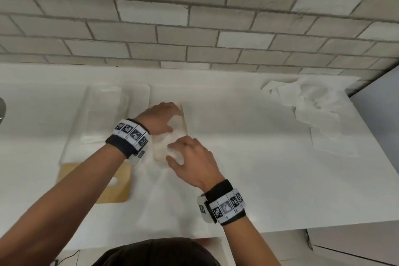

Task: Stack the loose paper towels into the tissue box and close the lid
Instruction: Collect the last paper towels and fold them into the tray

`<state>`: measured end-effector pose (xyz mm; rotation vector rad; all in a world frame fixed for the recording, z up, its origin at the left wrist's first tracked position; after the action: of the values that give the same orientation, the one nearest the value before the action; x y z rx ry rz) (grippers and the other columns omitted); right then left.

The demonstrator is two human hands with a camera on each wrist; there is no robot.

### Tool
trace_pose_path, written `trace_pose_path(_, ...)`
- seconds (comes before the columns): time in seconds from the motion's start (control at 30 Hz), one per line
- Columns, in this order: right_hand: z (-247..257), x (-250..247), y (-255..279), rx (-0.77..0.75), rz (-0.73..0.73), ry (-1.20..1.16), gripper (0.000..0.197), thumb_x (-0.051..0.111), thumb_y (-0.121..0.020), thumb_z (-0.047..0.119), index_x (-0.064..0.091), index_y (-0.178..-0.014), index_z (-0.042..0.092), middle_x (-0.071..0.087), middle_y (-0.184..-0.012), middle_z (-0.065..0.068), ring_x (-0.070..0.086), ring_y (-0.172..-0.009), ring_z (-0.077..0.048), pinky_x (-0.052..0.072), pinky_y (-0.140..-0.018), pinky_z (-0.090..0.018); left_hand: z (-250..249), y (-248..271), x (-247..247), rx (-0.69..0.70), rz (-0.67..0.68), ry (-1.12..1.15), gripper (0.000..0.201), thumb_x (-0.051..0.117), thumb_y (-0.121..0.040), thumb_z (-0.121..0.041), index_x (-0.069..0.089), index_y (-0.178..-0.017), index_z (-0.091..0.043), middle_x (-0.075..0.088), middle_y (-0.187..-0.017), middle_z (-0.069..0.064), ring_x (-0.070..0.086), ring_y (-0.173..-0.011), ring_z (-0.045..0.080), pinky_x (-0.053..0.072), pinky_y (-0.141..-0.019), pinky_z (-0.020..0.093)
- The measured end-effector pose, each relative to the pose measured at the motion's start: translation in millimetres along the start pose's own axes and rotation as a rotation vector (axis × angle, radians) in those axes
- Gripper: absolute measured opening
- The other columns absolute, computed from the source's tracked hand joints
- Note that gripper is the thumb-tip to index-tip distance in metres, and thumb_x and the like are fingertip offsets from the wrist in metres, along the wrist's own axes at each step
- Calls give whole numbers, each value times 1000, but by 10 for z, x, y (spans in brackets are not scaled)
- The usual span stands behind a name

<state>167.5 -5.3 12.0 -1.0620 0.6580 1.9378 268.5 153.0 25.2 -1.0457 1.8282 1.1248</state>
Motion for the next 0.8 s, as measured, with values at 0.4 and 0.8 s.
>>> trace_pose_path(0.4,-2810,-1328,1216,428,-584,-333,18,72,-99,41,74,-116,38,72,-117,15,68,-109,-6,58,-94,-39,-1924,-228,573,-1,-585,718,15,74,-99,-12,78,-108,-23,79,-99,-14,75,-94,4,58,-84,16)
trace_pose_path(0.8,-5421,-1981,638,855,-3,70,74,50,-86,71,23,-155,63,15,-175,6,21,-154,-45,25,-118,-68,-2789,-1147,1250,-11,-400,606,17,72,-99,-11,77,-103,-27,78,-98,-15,74,-96,3,61,-85,27)
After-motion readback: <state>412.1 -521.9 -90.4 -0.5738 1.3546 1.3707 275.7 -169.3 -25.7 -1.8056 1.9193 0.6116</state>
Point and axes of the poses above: each hand's wrist, its own y-axis away from the middle knuckle, its own x-axis out of the palm, z = x × y, the point moved 5 cm from there along -y, towards the middle knuckle
